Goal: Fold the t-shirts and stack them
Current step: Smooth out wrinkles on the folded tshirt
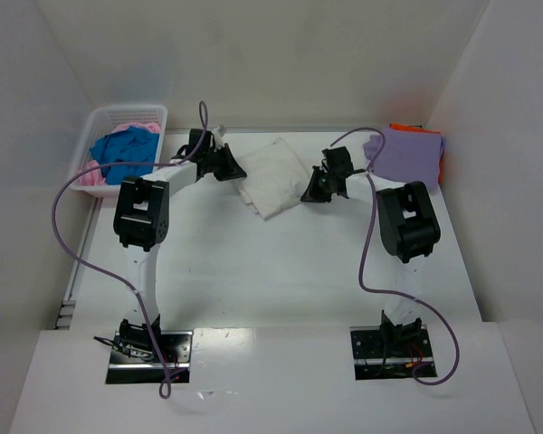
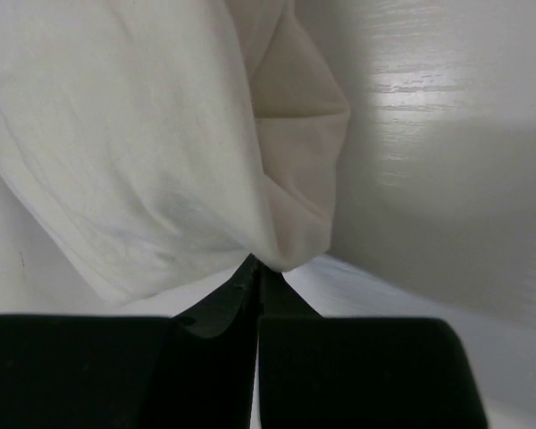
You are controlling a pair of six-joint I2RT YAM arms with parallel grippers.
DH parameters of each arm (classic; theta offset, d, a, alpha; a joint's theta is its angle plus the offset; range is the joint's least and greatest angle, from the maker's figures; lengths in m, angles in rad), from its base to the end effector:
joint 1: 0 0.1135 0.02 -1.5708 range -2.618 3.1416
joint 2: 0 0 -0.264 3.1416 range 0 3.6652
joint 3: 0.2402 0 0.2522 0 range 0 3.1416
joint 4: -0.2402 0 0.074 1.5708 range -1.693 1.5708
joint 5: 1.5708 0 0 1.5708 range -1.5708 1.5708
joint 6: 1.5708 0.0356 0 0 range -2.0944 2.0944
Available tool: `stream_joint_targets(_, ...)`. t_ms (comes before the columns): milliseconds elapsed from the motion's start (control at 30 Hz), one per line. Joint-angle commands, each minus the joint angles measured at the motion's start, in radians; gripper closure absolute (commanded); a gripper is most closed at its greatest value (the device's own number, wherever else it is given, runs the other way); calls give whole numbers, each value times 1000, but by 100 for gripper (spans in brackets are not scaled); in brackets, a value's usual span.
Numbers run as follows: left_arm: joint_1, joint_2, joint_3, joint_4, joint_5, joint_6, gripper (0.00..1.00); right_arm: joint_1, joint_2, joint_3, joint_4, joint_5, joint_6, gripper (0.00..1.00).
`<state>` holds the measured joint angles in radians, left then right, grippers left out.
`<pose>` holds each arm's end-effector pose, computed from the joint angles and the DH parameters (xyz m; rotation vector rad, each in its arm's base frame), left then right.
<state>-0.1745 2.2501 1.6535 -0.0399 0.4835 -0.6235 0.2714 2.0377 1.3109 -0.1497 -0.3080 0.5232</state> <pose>0.4965 -0.1043 0.1682 -0.2310 2.2845 -0.9642 0.4122 0.1259 0.1484 0.1764 2.5223 0.7148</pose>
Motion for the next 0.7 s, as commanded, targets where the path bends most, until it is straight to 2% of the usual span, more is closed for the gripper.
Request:
stream_joint_targets(0,3,11,22,-5,7,42,100,-9,-63,45,-4,27,-26,100)
stream_joint_targets(267,3,20,22,-26,-5,51,100,-18,-73,54,9,49,-26,100)
stream_joint_targets(533,3,20,22,-57,-16,71,99,-41,6,163,-59,52,-69,100)
stream_joint_targets(667,3,-20,12,-67,-6,84,96,-64,-71,186,-79,52,-91,96)
